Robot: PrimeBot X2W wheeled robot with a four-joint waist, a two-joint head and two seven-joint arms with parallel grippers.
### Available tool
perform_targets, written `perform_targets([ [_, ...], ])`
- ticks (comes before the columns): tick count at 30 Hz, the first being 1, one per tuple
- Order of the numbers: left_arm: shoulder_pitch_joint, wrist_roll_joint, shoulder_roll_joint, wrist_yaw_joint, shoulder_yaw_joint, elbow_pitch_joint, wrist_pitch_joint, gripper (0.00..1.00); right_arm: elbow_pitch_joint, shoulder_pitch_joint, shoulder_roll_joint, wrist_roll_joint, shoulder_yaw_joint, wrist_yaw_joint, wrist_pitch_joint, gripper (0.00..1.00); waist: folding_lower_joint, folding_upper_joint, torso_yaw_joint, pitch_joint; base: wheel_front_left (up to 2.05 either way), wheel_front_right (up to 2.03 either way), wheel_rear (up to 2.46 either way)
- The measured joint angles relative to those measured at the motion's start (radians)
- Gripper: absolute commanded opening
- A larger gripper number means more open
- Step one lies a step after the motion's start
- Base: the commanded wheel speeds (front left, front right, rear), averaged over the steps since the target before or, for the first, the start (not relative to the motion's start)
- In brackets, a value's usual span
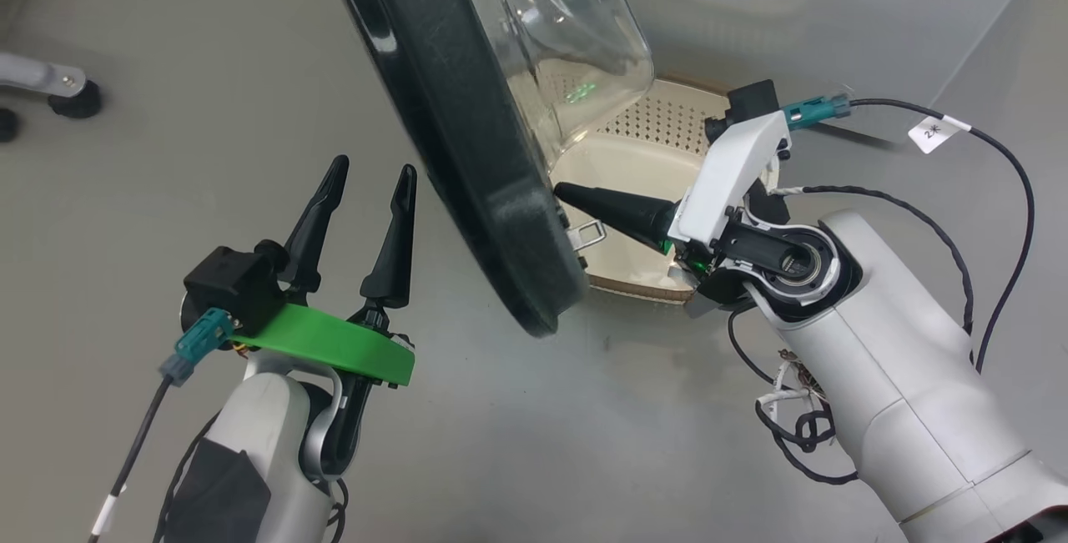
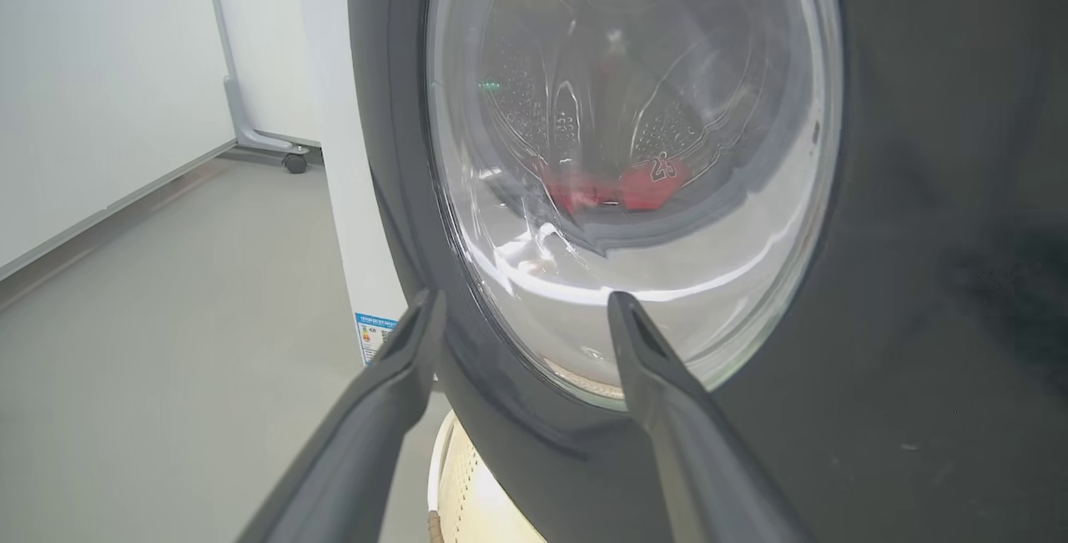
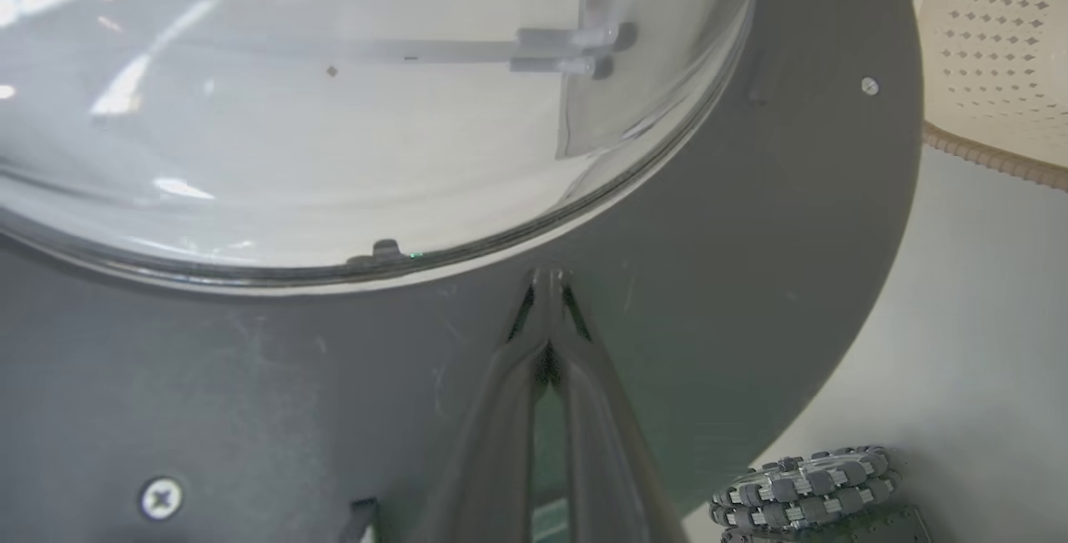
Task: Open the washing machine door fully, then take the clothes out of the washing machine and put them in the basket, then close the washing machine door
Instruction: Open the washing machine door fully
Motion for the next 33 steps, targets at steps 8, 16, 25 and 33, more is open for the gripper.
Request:
perform_targets([
  [8, 0.02, 0.0, 0.0, 0.0, 0.015, 0.003, 0.0, 1.0, -0.016, 0.008, 0.001, 0.041, 0.06, 0.0, -0.036, 0.0, 0.0, 0.0, 0.037, -0.028, 0.0, 0.0, 0.0],
  [16, 0.024, 0.006, 0.0, 0.001, 0.046, 0.003, 0.0, 1.0, -0.029, 0.008, 0.006, 0.068, 0.092, 0.0, -0.074, 0.0, 0.0, 0.0, 0.03, -0.045, 0.0, 0.0, 0.0],
  [25, 0.042, 0.029, 0.0, 0.001, 0.076, 0.019, 0.0, 1.0, -0.028, 0.008, 0.009, 0.074, 0.057, 0.0, -0.137, 0.0, 0.0, 0.0, -0.009, -0.077, 0.0, 0.0, 0.0],
  [33, 0.059, 0.047, 0.0, 0.001, 0.099, 0.03, 0.0, 1.0, -0.034, 0.036, 0.011, 0.074, 0.008, 0.0, -0.187, 0.0, 0.0, 0.0, -0.04, -0.116, 0.0, 0.0, 0.0],
])
